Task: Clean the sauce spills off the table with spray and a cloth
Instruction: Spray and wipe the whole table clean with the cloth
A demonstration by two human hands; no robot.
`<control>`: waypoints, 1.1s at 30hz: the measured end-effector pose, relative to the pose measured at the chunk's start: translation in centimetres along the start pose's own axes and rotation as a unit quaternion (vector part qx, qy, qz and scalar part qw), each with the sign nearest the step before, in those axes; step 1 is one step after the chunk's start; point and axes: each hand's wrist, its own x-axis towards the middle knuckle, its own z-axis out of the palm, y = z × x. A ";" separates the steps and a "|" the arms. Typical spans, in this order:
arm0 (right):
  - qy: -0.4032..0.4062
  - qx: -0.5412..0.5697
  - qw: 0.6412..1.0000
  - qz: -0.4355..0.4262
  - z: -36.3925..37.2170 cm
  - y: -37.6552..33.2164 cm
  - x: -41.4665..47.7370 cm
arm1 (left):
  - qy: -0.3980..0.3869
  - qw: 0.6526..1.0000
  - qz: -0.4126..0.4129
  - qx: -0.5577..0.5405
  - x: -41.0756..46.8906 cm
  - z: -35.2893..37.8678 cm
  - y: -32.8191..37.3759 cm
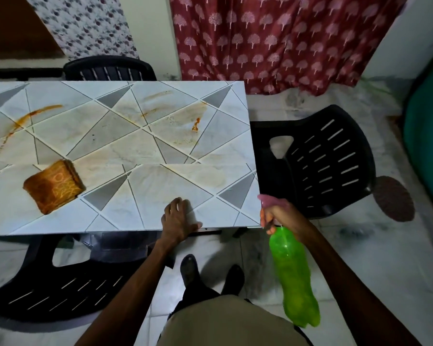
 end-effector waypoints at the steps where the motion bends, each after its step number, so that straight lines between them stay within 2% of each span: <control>1: -0.011 -0.029 1.000 0.001 -0.4 0.9 -0.5 | 0.001 1.000 0.003 0.004 0.1 0.2 0.3; 5: -0.041 -0.133 0.990 0.017 -2.6 4.0 -3.0 | 0.000 1.000 0.015 0.015 0.2 1.1 2.0; 8: -0.023 -0.151 0.988 0.034 -4.7 5.8 -3.9 | -0.002 0.999 0.033 0.009 0.3 1.7 3.2; 13: -0.021 -0.097 0.995 0.014 -7.3 5.7 -4.1 | 0.005 0.998 0.054 0.020 0.6 2.6 4.4; 19: 0.055 -0.002 0.998 -0.015 -7.7 2.2 -1.8 | 0.011 0.997 0.072 0.028 0.8 3.4 6.4; 21: 0.052 0.015 0.998 -0.016 -7.4 1.3 -1.1 | 0.012 0.997 0.077 0.027 1.1 3.4 6.5; 30: 0.051 -0.053 0.996 0.041 -5.8 2.3 0.1 | 0.013 0.994 0.103 0.021 5.5 2.0 5.9; 33: 0.093 -0.066 0.992 0.060 -5.2 1.7 0.9 | 0.017 0.993 0.118 0.025 7.4 1.3 5.4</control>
